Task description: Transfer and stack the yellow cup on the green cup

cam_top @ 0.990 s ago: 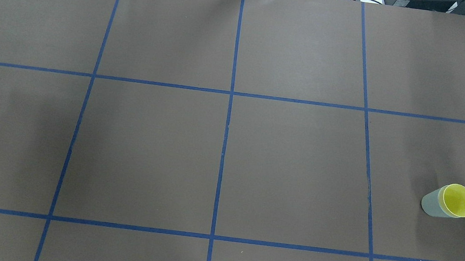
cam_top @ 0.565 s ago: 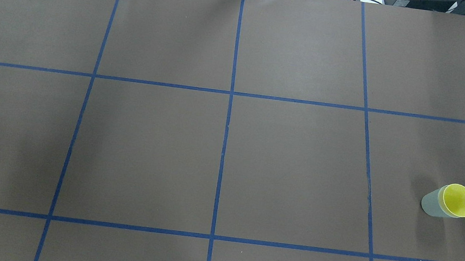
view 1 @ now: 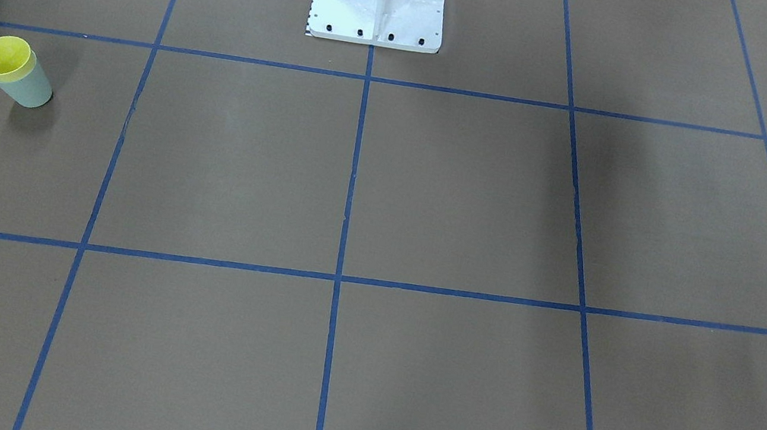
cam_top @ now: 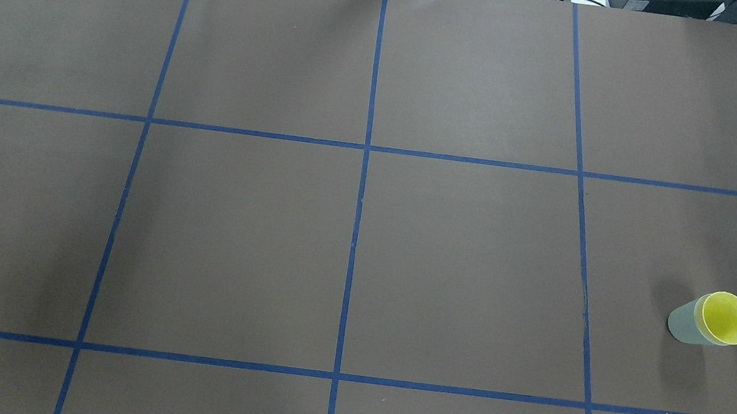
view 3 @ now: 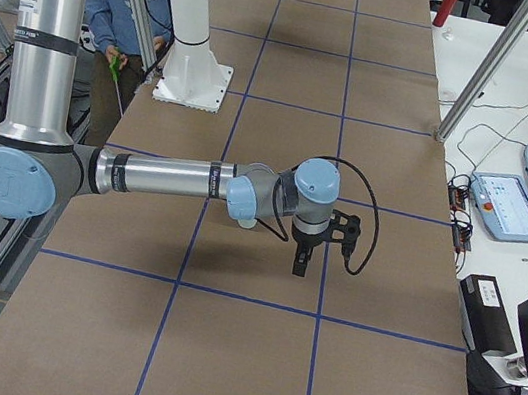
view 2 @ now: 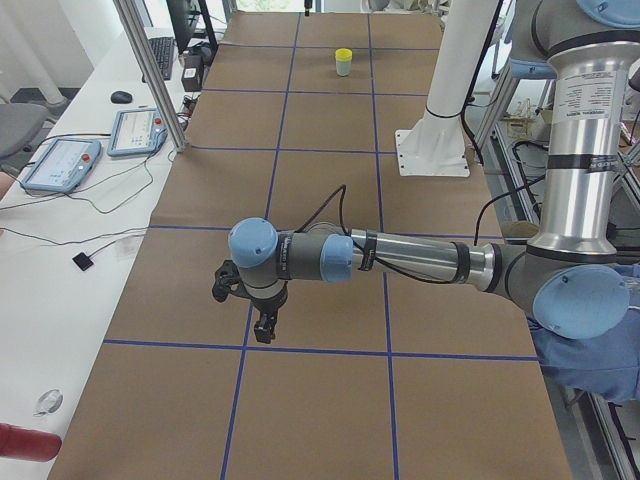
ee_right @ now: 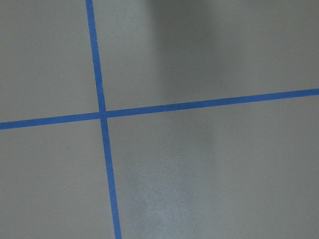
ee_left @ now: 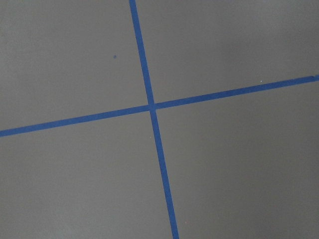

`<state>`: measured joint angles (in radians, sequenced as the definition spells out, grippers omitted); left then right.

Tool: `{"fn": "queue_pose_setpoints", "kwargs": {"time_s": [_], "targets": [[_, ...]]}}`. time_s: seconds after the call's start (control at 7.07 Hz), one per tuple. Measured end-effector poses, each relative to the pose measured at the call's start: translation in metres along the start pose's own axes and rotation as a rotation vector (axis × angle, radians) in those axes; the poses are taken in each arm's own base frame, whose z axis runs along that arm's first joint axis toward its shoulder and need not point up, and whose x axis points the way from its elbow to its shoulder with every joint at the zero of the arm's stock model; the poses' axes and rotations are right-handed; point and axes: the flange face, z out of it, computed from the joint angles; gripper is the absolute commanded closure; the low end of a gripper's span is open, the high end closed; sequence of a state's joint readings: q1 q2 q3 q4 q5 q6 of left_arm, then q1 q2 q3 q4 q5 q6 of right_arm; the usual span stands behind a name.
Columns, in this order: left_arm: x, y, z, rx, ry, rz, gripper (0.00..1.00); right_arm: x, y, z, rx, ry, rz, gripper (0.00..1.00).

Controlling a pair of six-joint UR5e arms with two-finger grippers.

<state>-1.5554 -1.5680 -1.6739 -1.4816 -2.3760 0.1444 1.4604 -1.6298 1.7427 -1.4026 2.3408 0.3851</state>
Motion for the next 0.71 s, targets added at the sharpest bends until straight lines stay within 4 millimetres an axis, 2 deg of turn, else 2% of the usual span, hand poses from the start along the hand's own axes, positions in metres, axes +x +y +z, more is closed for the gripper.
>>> {"fn": "queue_pose_setpoints", "kwargs": {"time_s": [0.28,0.71], "targets": [[-0.001,0.002,0.001,-0.002,0.000,-0.003,0.00,0.001,0.021,-0.008,0.007,0.002,-0.007,0.00],[-0.004,0.002,0.005,-0.008,0.002,-0.011,0.00,-0.006,0.029,-0.005,-0.005,0.003,-0.025,0.00]]}}
